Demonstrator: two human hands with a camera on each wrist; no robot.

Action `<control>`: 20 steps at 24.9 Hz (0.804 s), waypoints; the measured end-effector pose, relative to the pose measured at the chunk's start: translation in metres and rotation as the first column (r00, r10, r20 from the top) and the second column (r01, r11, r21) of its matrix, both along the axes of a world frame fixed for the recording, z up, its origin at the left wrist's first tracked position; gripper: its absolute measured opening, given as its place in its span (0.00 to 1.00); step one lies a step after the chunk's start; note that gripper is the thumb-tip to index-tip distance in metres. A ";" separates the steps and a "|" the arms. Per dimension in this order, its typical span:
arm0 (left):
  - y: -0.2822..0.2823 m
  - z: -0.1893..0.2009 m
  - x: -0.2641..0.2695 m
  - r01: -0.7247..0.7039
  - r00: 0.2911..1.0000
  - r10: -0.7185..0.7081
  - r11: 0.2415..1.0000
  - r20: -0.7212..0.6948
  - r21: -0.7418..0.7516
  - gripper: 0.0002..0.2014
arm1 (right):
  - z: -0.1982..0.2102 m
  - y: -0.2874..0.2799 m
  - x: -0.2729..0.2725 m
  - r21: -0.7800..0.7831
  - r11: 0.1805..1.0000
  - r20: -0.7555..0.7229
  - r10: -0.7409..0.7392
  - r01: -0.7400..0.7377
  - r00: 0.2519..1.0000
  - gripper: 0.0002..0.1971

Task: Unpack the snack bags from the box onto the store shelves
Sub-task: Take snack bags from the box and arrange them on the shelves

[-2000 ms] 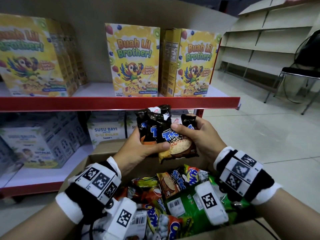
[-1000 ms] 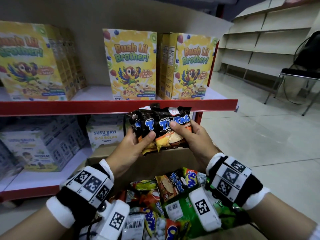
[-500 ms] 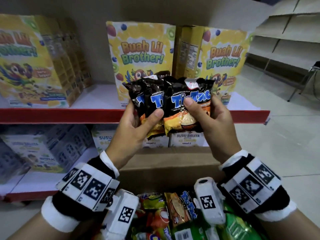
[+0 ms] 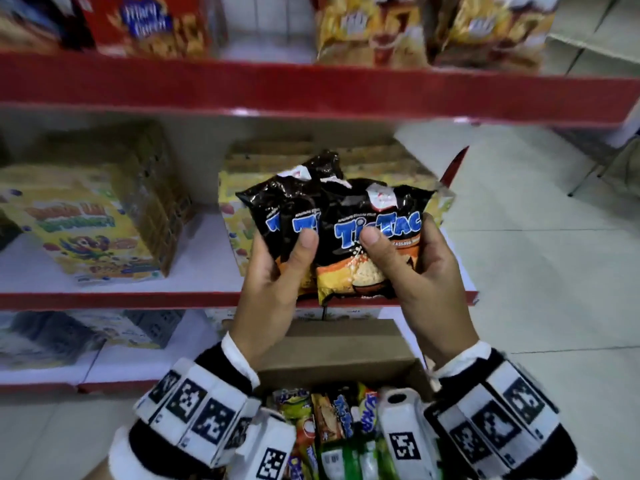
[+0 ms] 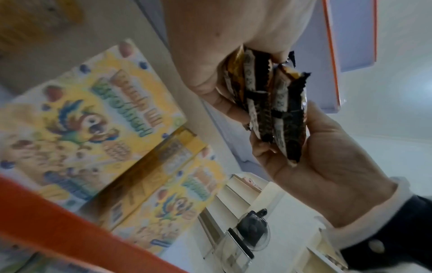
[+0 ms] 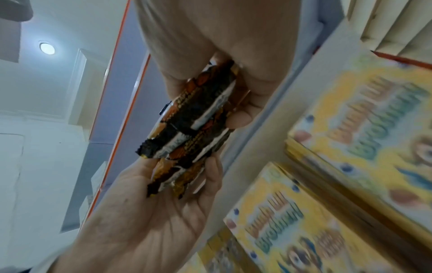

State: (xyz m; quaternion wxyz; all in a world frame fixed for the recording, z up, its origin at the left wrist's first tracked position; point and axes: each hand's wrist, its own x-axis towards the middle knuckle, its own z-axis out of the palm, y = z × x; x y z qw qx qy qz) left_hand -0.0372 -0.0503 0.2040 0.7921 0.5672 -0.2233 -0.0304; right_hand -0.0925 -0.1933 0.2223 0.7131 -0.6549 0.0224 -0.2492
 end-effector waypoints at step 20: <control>-0.050 0.493 -0.047 0.143 0.953 -0.134 0.990 0.273 -0.012 0.22 | 0.487 -0.058 -0.064 -0.152 0.988 0.258 0.046 -0.006 0.965 0.23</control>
